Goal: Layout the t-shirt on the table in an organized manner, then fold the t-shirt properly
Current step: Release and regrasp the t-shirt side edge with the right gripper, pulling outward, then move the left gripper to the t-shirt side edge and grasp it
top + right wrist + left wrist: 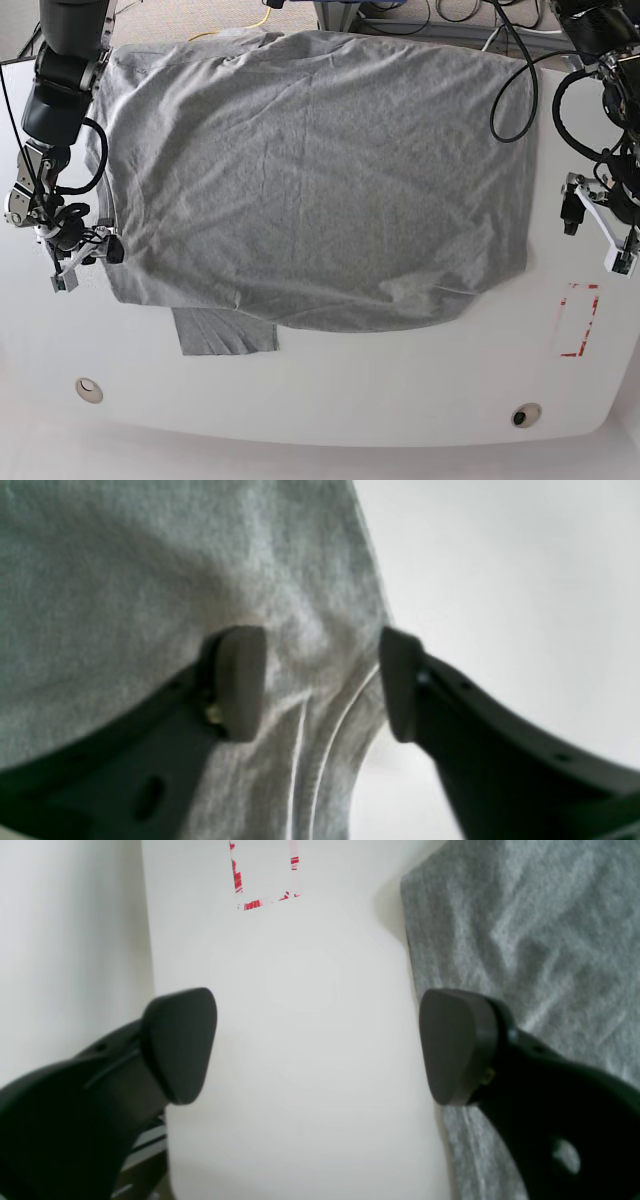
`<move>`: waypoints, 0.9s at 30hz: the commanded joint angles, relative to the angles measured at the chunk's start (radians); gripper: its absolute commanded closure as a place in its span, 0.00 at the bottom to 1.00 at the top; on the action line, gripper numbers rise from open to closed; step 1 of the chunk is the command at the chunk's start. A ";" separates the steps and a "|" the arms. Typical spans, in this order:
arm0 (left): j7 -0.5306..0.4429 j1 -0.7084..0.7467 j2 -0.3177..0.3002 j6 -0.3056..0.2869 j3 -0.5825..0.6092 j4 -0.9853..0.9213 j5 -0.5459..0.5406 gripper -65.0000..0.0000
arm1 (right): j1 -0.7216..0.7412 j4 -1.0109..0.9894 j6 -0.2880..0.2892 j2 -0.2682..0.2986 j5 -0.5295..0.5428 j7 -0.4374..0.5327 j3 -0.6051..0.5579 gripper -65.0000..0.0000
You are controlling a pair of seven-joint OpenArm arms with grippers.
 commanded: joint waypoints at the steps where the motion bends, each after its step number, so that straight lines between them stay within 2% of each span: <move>1: -0.043 -0.045 -0.015 0.004 -0.005 -0.063 -0.006 0.04 | 0.014 0.040 0.003 0.008 0.008 0.019 0.005 0.30; 5: -0.116 -0.091 0.000 0.004 0.001 -0.204 -0.008 0.04 | -0.011 0.049 0.003 0.005 0.008 0.019 0.005 0.24; 12: -0.228 -0.191 0.037 0.004 0.056 -0.423 -0.005 0.05 | -0.019 0.049 0.003 -0.015 0.010 0.019 0.005 0.25; 22: -0.401 -0.305 0.092 0.010 0.199 -0.698 -0.003 0.05 | -0.020 0.050 0.003 -0.031 0.010 0.019 0.003 0.25; 27: -0.492 -0.355 0.098 0.010 0.249 -0.867 -0.003 0.05 | -0.020 0.050 0.003 -0.031 0.010 0.019 0.003 0.25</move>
